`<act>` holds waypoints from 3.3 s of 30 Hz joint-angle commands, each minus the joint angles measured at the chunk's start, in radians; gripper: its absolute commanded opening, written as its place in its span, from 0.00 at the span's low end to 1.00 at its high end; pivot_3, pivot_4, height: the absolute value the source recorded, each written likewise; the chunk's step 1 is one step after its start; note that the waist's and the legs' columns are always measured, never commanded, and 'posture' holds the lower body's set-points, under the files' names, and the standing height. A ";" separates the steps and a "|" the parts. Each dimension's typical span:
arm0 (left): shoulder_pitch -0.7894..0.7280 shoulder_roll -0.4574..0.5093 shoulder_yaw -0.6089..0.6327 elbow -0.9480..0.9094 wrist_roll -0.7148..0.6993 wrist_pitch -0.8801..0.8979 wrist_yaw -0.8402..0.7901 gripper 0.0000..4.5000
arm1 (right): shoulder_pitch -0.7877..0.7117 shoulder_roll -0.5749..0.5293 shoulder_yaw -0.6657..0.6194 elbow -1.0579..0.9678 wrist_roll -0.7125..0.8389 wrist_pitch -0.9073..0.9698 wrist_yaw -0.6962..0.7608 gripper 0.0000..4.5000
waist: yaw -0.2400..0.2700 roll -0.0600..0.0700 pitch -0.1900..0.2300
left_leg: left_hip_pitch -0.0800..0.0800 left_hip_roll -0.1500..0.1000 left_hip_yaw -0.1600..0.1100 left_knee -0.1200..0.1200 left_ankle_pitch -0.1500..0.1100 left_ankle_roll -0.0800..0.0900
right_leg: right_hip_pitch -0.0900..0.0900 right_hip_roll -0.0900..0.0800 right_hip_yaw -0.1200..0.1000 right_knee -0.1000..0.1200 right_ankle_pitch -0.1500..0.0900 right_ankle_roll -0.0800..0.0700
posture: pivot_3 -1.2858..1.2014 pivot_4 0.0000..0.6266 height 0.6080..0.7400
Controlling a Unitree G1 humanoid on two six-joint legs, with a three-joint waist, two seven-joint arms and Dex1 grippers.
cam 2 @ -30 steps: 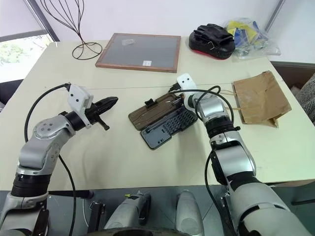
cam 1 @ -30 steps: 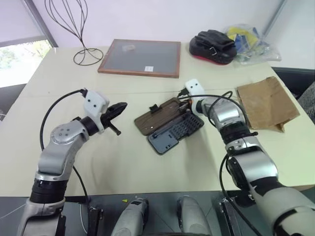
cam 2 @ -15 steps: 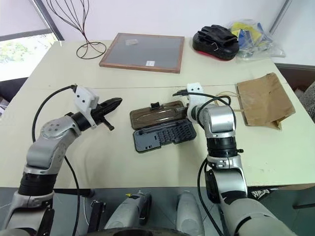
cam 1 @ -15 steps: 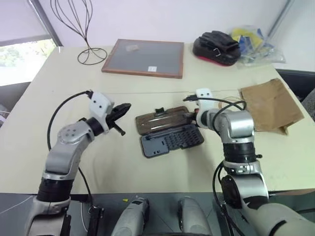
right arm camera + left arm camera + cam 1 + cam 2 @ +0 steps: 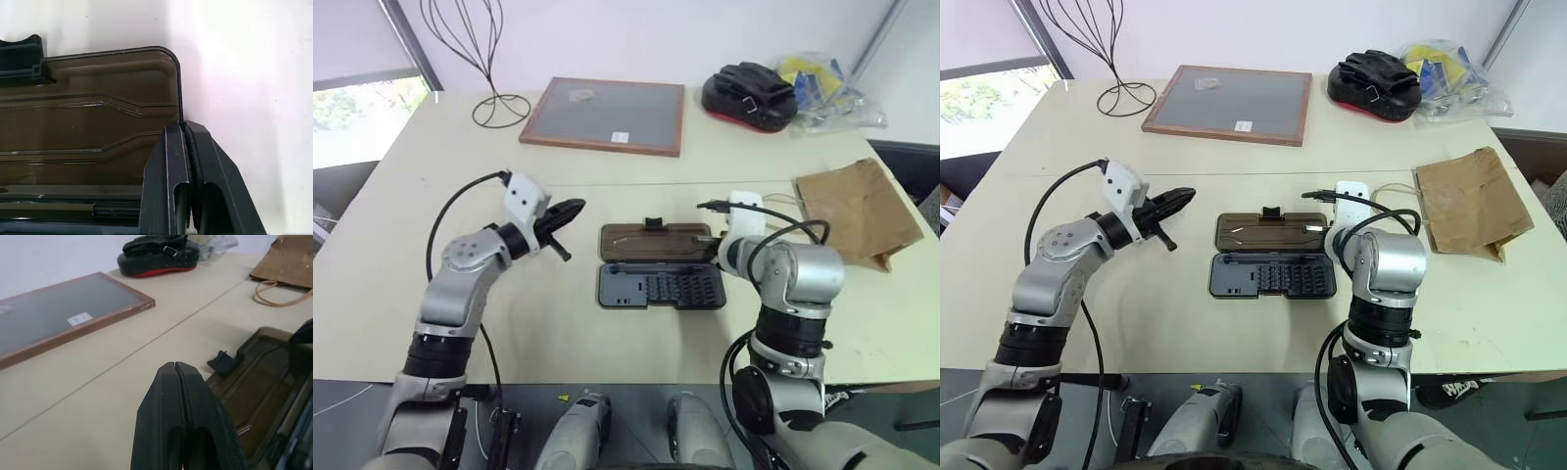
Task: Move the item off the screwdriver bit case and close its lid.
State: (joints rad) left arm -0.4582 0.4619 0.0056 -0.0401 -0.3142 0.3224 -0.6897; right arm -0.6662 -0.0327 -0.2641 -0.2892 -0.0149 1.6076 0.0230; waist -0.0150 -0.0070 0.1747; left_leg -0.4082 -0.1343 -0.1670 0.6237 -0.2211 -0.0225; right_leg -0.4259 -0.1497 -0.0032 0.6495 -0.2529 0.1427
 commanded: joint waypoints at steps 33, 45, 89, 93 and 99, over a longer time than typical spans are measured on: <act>-0.015 -0.011 0.000 -0.002 0.019 -0.037 -0.017 0.00 | 0.065 -0.104 0.060 -0.084 0.296 0.007 -0.136 0.00 | -0.003 0.000 0.000 | 0.000 0.001 0.000 -0.001 0.000 0.001 | -0.001 0.000 0.000 0.000 0.000 0.000 | 0.52 0.24 0.95; -0.024 -0.015 -0.006 0.005 0.016 -0.032 -0.028 0.00 | 0.081 -0.110 0.035 -0.088 0.440 0.007 -0.264 0.32 | -0.003 0.000 0.000 | 0.000 0.001 0.000 -0.001 0.000 0.001 | 0.000 0.000 0.000 0.000 0.000 0.000 | 0.52 0.24 0.95; 0.112 0.098 -0.303 0.020 -0.036 0.090 -0.468 0.00 | -0.294 -0.633 0.582 0.610 0.177 -0.963 0.885 0.99 | -0.003 -0.001 0.002 | 0.000 0.002 0.002 -0.001 -0.001 0.002 | 0.000 0.000 0.000 -0.003 0.000 0.000 | 0.52 0.24 0.95; 0.114 0.093 -0.298 0.020 -0.028 0.079 -0.464 0.00 | -0.341 -0.623 0.604 0.733 0.136 -1.022 0.991 0.99 | -0.004 -0.001 0.002 | 0.000 0.002 0.002 -0.001 -0.001 0.002 | 0.000 0.001 0.000 -0.002 0.000 0.000 | 0.52 0.24 0.95; 0.131 0.094 -0.291 0.004 -0.025 0.077 -0.456 0.00 | -0.393 -0.573 0.616 0.893 0.089 -1.089 1.078 0.99 | -0.005 -0.001 0.002 | 0.000 0.002 0.002 -0.001 -0.001 0.002 | 0.000 0.001 0.000 -0.002 0.000 0.000 | 0.52 0.24 0.95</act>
State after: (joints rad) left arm -0.3470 0.5500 -0.2835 -0.0415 -0.3609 0.3999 -1.1545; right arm -1.0281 -0.6166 0.3542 0.5836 0.0878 0.5478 1.0770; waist -0.0203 -0.0080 0.1763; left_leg -0.4081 -0.1325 -0.1651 0.6227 -0.2221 -0.0209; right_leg -0.4259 -0.1491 -0.0033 0.6473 -0.2529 0.1429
